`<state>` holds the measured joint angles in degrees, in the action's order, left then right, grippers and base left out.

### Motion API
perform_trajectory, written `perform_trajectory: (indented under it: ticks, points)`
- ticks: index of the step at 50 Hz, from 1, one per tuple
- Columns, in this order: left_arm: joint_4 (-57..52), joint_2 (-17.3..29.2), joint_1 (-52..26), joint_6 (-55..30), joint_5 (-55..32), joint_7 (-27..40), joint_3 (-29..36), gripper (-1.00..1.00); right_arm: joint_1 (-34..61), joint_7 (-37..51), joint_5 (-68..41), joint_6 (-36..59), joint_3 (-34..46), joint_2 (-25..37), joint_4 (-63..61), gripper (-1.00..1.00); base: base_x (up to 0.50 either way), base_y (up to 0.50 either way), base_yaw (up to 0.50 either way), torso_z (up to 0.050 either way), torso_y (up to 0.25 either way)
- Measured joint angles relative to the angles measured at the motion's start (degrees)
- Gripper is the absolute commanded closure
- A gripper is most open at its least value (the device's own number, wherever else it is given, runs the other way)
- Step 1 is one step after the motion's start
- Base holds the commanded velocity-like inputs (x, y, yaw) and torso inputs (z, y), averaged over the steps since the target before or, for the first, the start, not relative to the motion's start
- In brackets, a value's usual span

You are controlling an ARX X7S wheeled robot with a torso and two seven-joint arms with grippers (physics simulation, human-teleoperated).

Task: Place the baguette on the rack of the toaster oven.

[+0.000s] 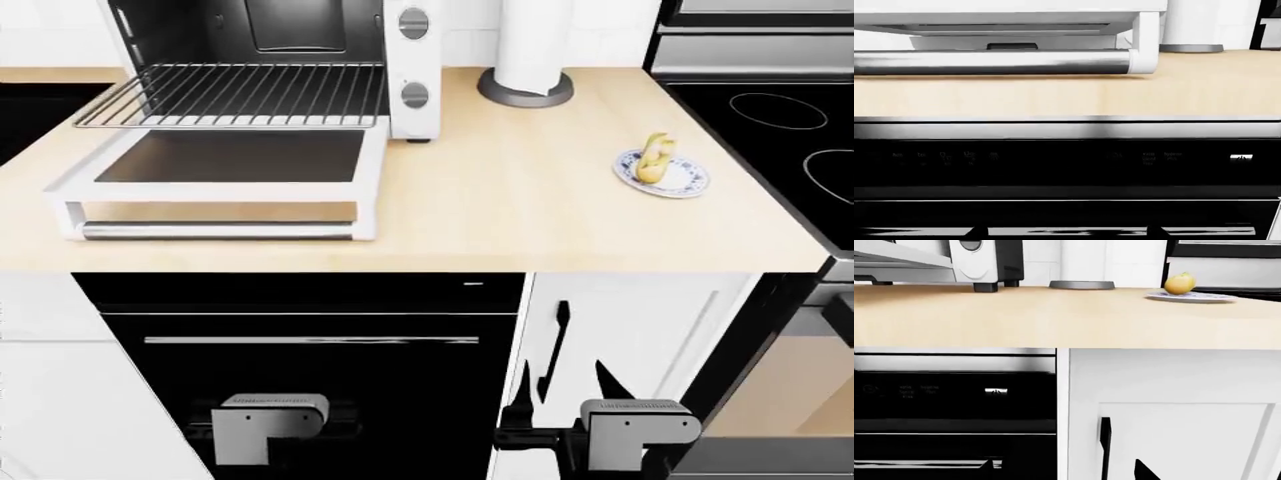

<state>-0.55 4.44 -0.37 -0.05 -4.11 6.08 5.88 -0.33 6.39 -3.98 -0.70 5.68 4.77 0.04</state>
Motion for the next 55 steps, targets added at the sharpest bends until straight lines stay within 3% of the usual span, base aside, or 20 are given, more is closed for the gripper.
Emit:
perform_trajectory:
  ticks: [33,55]
  points:
    - [0.25,2.47,0.33,1.70,-1.41,2.24,2.13,-1.00,0.33,2.47,-1.56,-0.05,2.40,1.85,0.33,-1.00,0.00,0.00,0.00,0.050,0.000]
    - [-0.84,3.06,-0.07,0.68,-2.62,3.84,3.08,-1.00,0.61,3.48,-2.98,0.09,3.31,2.81,0.09,-1.00,0.00,0.00,0.00,0.000,0.000]
